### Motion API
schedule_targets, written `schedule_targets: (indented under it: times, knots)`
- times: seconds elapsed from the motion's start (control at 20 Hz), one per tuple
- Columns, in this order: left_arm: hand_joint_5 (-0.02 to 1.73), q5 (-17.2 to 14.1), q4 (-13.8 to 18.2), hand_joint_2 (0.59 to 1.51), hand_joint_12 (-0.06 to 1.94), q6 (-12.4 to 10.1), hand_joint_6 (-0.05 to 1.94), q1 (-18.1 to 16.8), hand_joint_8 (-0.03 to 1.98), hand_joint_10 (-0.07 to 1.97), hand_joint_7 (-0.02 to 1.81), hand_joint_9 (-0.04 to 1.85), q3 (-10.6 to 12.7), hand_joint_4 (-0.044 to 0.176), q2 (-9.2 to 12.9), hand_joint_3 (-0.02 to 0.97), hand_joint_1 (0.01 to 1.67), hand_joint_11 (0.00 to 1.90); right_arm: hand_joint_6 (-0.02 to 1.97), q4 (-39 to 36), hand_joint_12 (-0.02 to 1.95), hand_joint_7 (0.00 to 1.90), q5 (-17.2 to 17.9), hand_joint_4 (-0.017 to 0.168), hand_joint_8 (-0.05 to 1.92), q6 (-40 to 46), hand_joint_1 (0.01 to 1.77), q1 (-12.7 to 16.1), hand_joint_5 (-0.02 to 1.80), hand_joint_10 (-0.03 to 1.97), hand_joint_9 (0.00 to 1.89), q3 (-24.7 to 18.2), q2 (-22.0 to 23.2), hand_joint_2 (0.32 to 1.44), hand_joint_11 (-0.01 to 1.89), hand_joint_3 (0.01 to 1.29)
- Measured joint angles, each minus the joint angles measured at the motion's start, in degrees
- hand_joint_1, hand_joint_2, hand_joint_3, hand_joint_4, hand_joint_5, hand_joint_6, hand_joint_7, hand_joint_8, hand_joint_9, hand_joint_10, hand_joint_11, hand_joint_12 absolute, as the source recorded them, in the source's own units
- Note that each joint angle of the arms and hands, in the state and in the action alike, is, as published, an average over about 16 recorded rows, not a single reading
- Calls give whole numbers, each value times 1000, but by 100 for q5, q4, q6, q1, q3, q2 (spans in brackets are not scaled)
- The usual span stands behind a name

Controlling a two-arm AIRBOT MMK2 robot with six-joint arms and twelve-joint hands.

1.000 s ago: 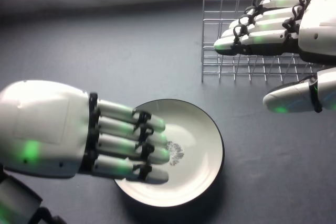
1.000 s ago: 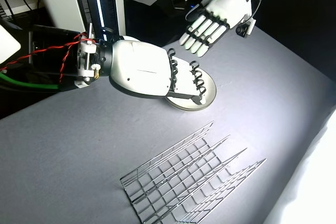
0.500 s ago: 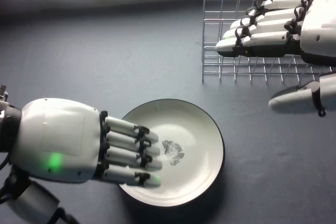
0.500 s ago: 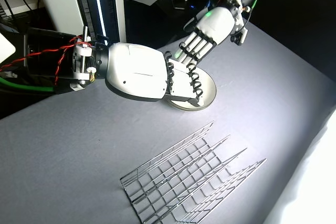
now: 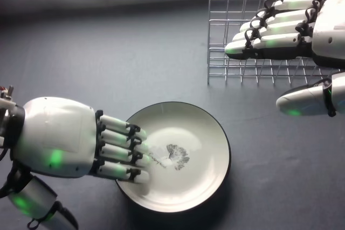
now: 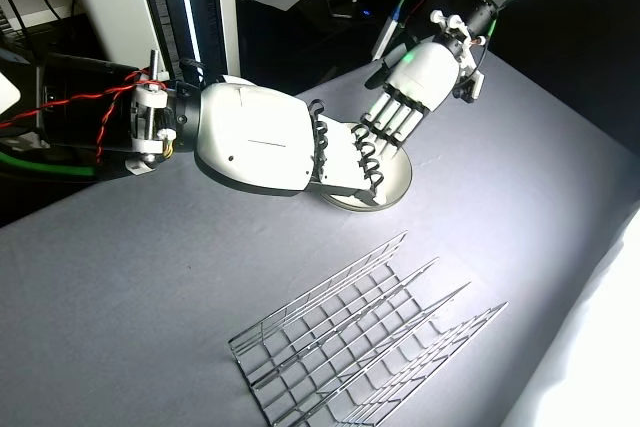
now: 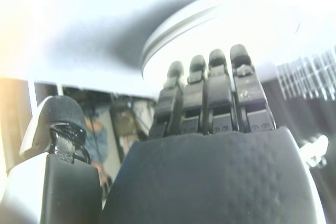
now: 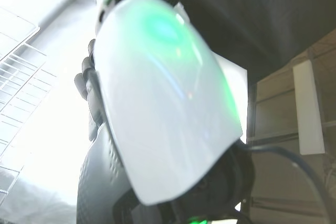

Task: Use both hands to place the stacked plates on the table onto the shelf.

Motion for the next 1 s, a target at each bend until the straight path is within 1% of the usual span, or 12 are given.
schedule_targets:
  times: [0.25, 0.6, 0.8, 1.0]
  knots:
    - [52, 34, 40, 1170, 131, 1, -9, 165, 2, -1, 59, 60, 134, -3, -49, 6, 19, 26, 12, 1, 560, 205, 25, -2, 6, -14, 30, 0, 179, 15, 196, 0, 19, 1307, 19, 14]
    - [31, 88, -13, 1171, 114, 1, -22, 432, -1, -1, 43, 51, 225, -9, -123, 5, 20, 26, 13, -4, 563, 207, 70, -2, 7, -31, 27, -6, 181, 14, 197, 0, 37, 1318, 20, 15]
    - [20, 156, -70, 1174, 112, 7, -28, 518, -4, 0, 31, 47, 250, -11, -239, 5, 20, 25, 13, -8, 569, 208, 98, -2, 7, -41, 28, -13, 185, 14, 202, 0, 46, 1318, 19, 15]
    - [16, 245, -109, 1177, 112, 16, -32, 508, -8, -2, 20, 42, 261, -11, -419, 5, 20, 25, 13, -102, 576, 210, 159, -2, 7, -66, 30, -21, 189, 14, 204, 28, 51, 1318, 19, 14]
